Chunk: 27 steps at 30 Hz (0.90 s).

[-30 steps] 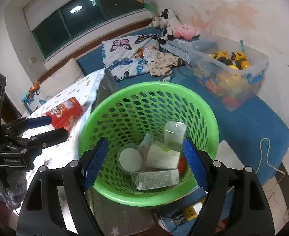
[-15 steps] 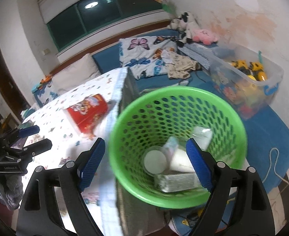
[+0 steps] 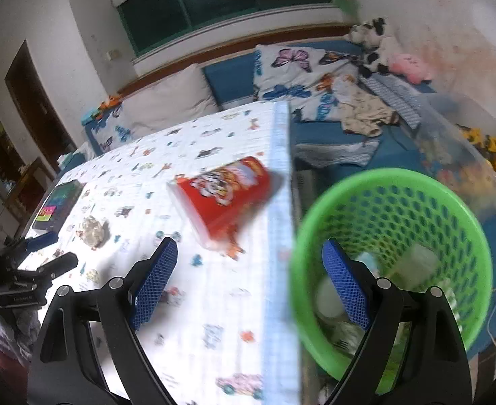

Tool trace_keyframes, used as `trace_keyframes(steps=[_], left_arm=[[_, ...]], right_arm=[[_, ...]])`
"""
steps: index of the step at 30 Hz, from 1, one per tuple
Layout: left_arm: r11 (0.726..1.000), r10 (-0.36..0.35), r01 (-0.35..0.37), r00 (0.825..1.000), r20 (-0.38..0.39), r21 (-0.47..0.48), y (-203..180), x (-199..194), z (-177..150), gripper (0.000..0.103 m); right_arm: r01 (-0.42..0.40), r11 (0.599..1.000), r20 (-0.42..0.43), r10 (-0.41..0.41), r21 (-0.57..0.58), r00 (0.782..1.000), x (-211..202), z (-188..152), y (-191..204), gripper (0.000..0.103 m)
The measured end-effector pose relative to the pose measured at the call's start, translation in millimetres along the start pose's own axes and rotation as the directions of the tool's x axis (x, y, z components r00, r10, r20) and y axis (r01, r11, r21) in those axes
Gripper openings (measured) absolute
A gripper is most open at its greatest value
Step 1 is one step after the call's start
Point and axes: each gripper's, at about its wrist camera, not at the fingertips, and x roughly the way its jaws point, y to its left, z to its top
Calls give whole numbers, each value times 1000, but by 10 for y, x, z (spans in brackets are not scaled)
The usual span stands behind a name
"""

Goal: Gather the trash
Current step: 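Move both tools back over the bed toward the red snack can, then grasp red Pizza snack can with right tool while left tool reaches crumpled wrapper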

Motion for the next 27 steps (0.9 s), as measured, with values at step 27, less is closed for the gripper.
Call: trace_keyframes(steps=[27], left_arm=[[986,106,-117,990,-92,-118,1066,419,-190,94]], right_arm=[[-51,876,-224,178,480,958,1494,545,-217,84]])
